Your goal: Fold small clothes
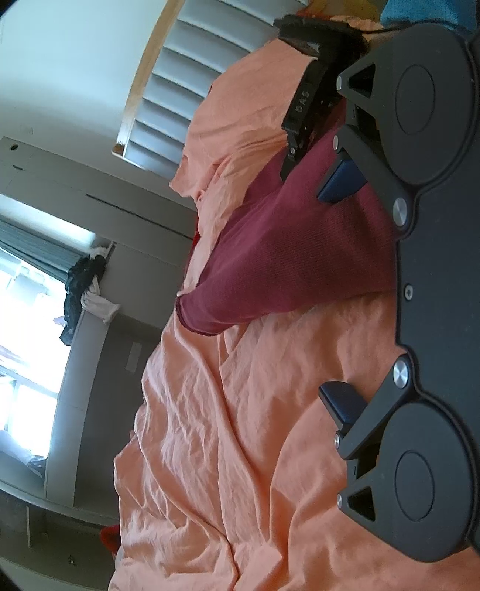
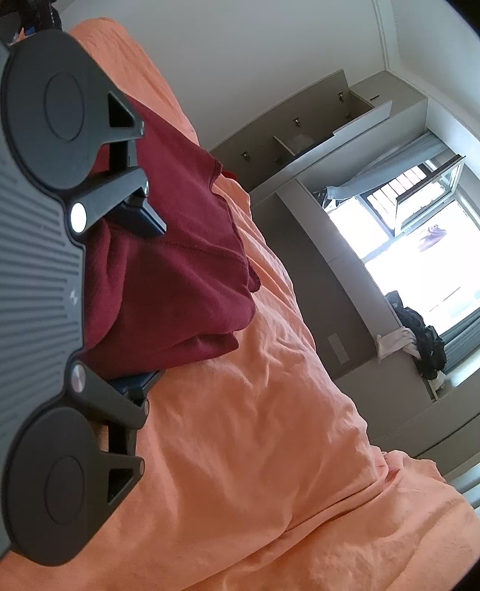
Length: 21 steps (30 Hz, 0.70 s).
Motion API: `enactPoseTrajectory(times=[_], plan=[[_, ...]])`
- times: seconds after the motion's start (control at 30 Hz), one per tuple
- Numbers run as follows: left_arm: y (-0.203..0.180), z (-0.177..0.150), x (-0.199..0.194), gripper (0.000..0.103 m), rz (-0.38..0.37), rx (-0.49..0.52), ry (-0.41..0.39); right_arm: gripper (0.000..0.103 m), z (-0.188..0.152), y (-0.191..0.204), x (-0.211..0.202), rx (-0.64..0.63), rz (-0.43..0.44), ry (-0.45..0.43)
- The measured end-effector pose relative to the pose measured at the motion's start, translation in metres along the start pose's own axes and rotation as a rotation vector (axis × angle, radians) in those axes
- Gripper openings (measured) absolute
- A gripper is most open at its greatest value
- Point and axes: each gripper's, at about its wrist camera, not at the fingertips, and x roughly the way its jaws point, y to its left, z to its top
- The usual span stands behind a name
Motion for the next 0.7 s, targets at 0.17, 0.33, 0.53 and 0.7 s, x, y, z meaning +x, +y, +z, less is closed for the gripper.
enactPoseTrajectory(times=[0.17, 0.33, 0.53, 0.7], plan=[[0.007, 0.014, -0.001, 0.103, -0.086, -0.036, 0.011, 0.077, -0.002, 0.002, 0.001, -0.014, -0.009, -0.009], [0.003, 0.037, 0.026, 0.103, -0.047, -0.003, 0.053, 0.077, -0.004, 0.007, 0.002, -0.047, -0.027, -0.011], [-0.003, 0.048, 0.065, 0.103, 0.014, 0.062, 0.160, 0.077, -0.002, 0.005, 0.001, -0.041, -0.027, -0.004], [-0.003, 0.045, 0.066, 0.103, 0.026, 0.077, 0.157, 0.078, -0.001, 0.004, 0.003, -0.036, -0.031, 0.001]])
